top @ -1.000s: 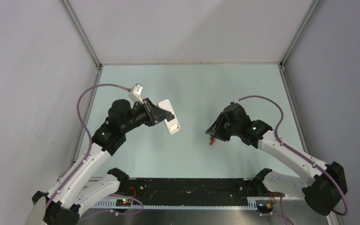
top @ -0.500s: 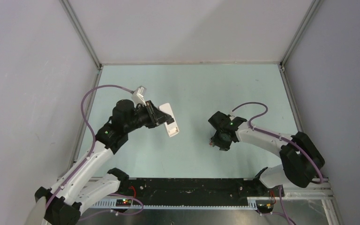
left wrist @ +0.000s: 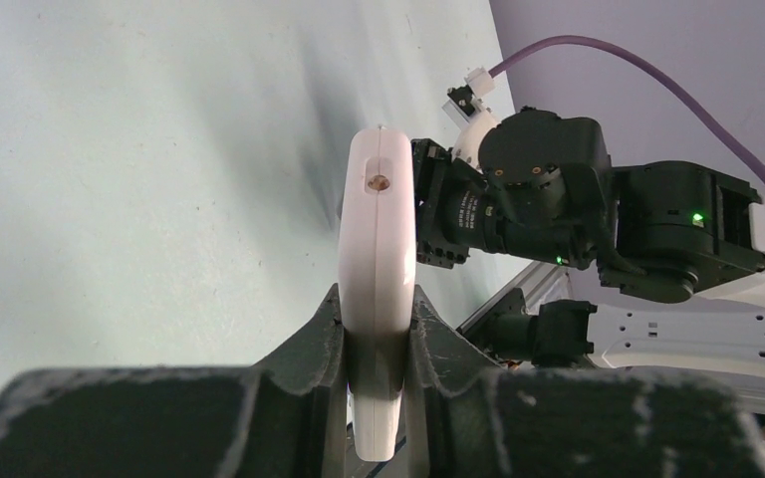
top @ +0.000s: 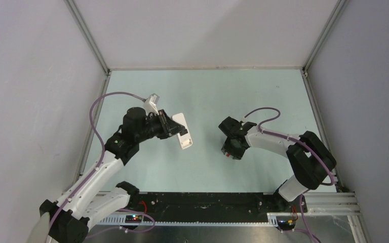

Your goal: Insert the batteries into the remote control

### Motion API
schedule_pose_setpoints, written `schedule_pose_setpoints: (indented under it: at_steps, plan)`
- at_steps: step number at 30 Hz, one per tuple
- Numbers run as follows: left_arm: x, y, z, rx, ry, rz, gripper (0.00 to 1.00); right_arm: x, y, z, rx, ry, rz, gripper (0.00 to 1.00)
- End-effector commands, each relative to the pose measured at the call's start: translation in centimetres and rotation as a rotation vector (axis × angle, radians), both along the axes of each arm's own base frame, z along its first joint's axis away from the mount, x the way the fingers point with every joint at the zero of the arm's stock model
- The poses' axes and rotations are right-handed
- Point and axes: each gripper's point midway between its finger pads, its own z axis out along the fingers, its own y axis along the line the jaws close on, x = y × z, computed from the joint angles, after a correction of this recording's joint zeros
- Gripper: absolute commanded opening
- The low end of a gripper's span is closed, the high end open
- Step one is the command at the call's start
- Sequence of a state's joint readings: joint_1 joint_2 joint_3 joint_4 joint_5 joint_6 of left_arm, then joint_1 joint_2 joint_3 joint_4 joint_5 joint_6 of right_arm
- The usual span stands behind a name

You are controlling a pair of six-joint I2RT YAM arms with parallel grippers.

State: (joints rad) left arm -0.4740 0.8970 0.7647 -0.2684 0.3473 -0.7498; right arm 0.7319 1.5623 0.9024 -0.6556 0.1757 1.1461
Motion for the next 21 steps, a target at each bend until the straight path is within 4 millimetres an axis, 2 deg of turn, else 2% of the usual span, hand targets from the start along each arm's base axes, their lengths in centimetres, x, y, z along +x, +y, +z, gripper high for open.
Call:
schedule_pose_setpoints:
  at_steps: [1,4,10,14,21]
  plan:
    - [0.3,0.1,0.5,-0.001,-0.046,-0.015,0.00,1.3,0.5,0.1,-0.017,-0.028,-0.035,0.49]
    - [0.2,0.3,0.3,-0.001,-0.045,-0.017,0.00,1.7,0.5,0.6,-0.034,-0.054,-0.052,0.42]
    - [0.2,0.4,-0.2,0.004,-0.035,-0.017,0.00,2.3,0.5,0.5,-0.067,-0.050,-0.072,0.38]
    - [0.3,0.5,-0.2,0.006,-0.040,-0.013,0.00,1.8,0.3,-0.1,-0.095,-0.005,-0.091,0.34]
    - [0.5,0.8,0.1,0.009,-0.053,0.008,0.00,0.8,-0.2,-0.8,-0.121,0.048,-0.111,0.32]
